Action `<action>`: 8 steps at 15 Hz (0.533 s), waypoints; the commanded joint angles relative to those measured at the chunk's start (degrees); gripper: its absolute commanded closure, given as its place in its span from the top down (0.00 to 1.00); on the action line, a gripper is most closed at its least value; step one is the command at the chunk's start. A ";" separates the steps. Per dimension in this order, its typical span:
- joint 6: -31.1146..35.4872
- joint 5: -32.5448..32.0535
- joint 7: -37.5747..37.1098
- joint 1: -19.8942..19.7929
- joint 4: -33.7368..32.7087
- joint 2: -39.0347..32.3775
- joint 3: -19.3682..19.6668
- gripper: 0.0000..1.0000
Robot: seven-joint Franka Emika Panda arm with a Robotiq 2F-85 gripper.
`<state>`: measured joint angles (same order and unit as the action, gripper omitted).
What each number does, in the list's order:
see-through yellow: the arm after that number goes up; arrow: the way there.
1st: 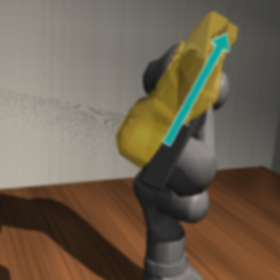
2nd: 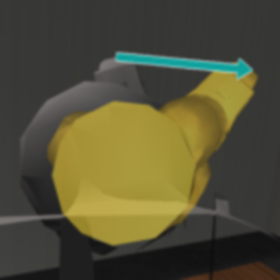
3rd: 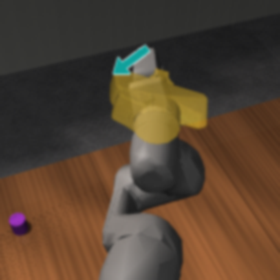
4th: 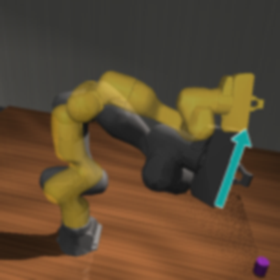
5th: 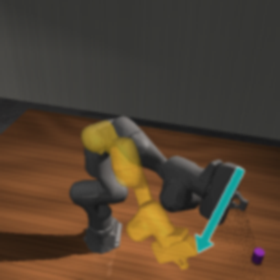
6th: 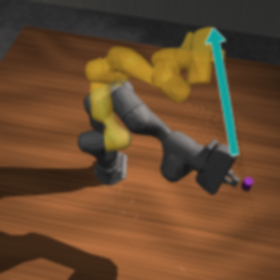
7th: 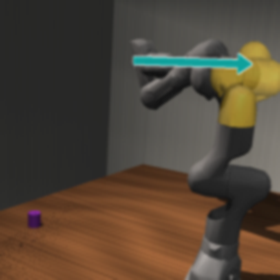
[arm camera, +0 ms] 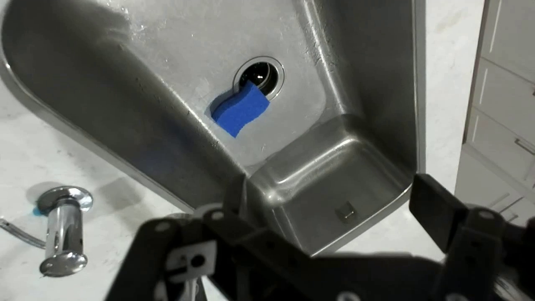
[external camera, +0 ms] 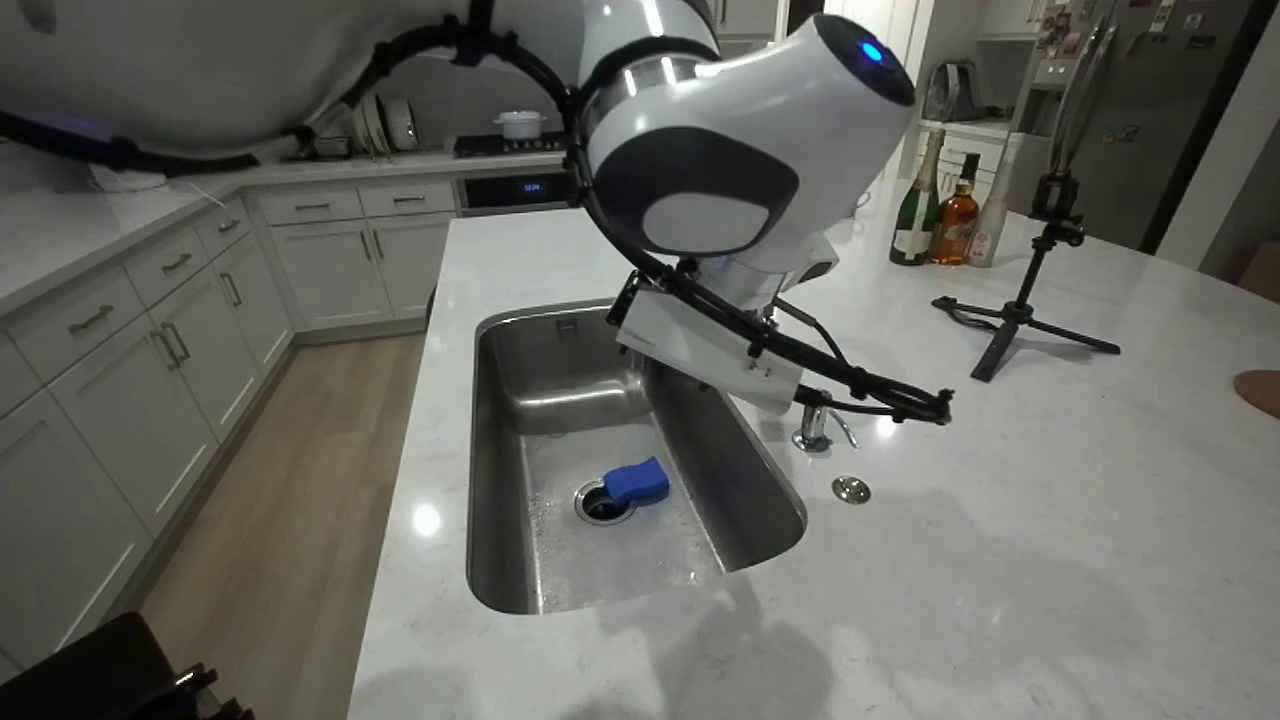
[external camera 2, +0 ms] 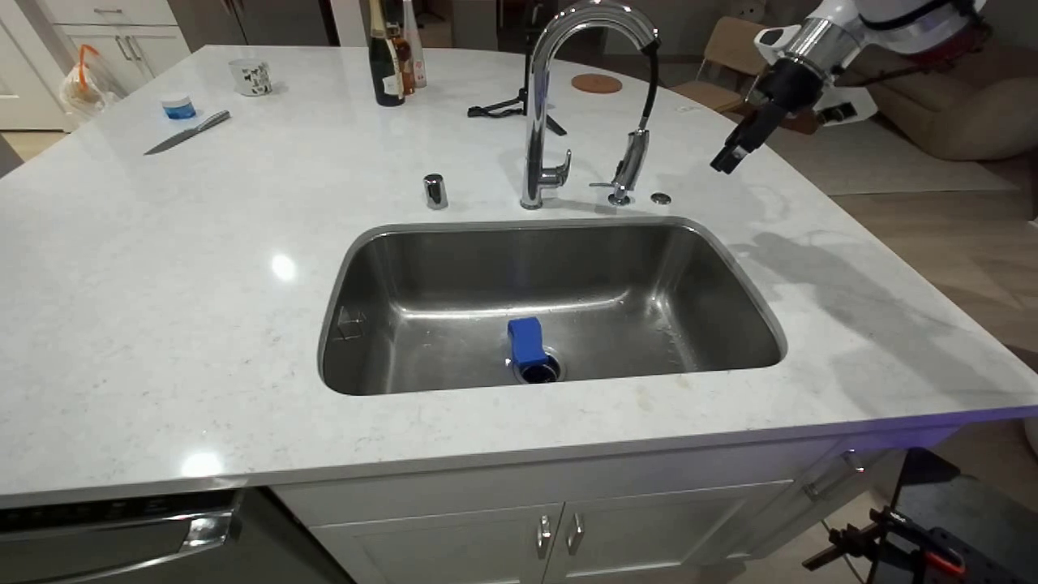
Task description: Pull the faucet head
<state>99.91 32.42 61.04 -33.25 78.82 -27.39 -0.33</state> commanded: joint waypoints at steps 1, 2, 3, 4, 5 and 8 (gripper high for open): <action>-0.67 -5.90 -4.04 2.31 6.87 7.48 1.20 1.00; -1.22 -7.48 -5.61 4.85 7.17 8.61 3.69 1.00; -1.58 -9.20 -6.87 5.79 7.78 9.38 4.30 1.00; -1.37 -11.38 -8.66 7.50 8.76 10.74 5.32 1.00; -1.09 -13.15 -9.94 8.81 9.67 11.84 6.02 1.00; -0.06 -18.64 -14.01 12.52 12.40 15.24 7.31 1.00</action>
<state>98.87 18.46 51.05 -24.43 86.02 -17.55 5.19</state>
